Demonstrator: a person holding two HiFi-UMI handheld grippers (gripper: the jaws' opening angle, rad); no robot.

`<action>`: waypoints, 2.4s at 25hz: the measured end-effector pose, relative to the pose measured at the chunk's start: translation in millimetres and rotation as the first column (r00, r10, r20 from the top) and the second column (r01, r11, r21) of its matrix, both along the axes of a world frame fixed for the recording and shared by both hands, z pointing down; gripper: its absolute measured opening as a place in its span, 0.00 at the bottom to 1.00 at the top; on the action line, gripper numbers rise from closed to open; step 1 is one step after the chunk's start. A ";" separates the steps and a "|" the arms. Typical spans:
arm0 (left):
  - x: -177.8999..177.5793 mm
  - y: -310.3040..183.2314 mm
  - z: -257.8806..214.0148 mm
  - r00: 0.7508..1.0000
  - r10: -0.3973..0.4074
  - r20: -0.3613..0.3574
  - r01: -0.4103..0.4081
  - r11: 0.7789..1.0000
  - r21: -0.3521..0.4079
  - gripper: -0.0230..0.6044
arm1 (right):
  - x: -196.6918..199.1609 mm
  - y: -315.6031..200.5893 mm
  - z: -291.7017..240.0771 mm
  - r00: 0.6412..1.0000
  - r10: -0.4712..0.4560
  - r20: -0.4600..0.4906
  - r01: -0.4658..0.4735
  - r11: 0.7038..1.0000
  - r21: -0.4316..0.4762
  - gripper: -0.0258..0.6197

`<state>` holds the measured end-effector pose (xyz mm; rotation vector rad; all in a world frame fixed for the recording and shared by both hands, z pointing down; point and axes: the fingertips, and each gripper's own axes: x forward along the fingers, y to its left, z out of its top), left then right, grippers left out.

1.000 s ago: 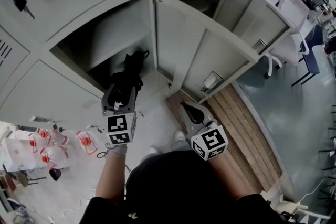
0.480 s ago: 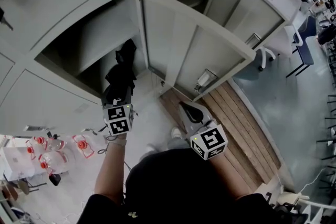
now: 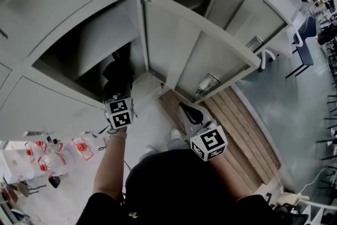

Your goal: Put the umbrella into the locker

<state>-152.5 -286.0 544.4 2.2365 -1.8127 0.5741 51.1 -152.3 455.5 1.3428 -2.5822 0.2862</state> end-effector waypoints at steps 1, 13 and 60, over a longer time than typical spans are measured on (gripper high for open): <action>-0.2 -2.6 0.1 1.000 -0.001 -0.002 0.001 1.000 0.001 0.44 | -0.7 -0.6 -0.3 1.000 -0.002 -0.001 0.002 1.000 0.001 0.04; -5.1 -33.2 1.4 1.000 0.014 -0.013 -0.014 1.000 0.004 0.48 | -5.9 -2.2 -2.6 1.000 -0.016 -0.007 0.017 1.000 0.011 0.04; 25.6 -21.1 -1.4 0.994 0.098 0.049 -0.095 0.994 -0.058 0.17 | -2.0 11.0 2.7 0.999 -0.046 -0.009 0.045 0.999 -0.008 0.04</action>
